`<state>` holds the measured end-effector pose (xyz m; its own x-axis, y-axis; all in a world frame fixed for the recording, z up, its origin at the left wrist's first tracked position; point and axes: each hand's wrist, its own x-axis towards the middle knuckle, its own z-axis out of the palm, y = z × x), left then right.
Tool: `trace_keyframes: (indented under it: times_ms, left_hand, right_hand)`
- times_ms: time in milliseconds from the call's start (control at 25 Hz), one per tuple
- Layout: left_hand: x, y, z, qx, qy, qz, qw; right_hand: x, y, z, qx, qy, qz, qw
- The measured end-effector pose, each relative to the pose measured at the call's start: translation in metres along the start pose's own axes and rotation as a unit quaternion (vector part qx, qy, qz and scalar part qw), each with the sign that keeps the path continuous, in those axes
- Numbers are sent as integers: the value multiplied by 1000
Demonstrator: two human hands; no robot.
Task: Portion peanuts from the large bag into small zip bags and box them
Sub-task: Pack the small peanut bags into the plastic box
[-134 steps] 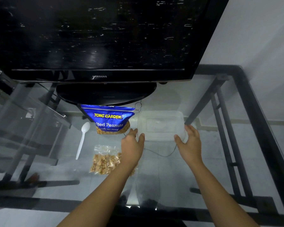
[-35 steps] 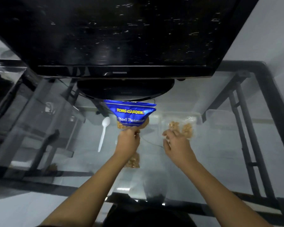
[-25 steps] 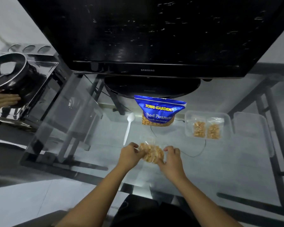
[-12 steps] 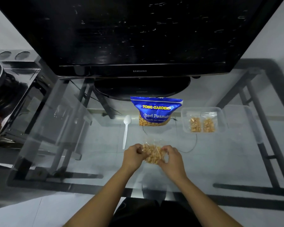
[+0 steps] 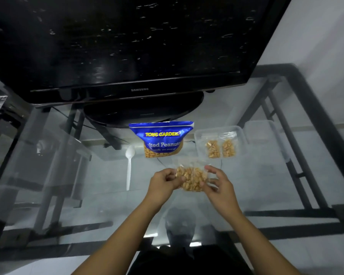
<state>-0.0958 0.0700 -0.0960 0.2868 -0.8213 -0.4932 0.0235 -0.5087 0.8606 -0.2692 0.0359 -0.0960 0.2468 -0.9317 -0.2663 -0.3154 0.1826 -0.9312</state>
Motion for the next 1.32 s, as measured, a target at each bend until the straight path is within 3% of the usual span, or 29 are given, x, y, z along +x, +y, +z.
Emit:
trace_keyframes:
  times_ms: [280,480,680,840,1080,1320]
  left_hand:
    - [51,69,89,42,22,29,998]
    - [84,79,121,106,61,-18,992]
    - [95,69,129,260,86,-5,962]
    - [87,66,129,315,156,54,934]
    - [84,66,129,315,158,62,934]
    - [82,64,120,336,179,68,922]
  right_hand:
    - [69,-27,-89,-60,51,-13,997]
    - [115,-14,-105,-187,-2,-9,982]
    - [131,-2,-102,-349,-77,6,934]
    - [130,-3,-99,-427,-74,-37,900]
    - [135,-3,-102,-429,-99,-109,891]
    - [134,1,-101,-442,-114,-95,885]
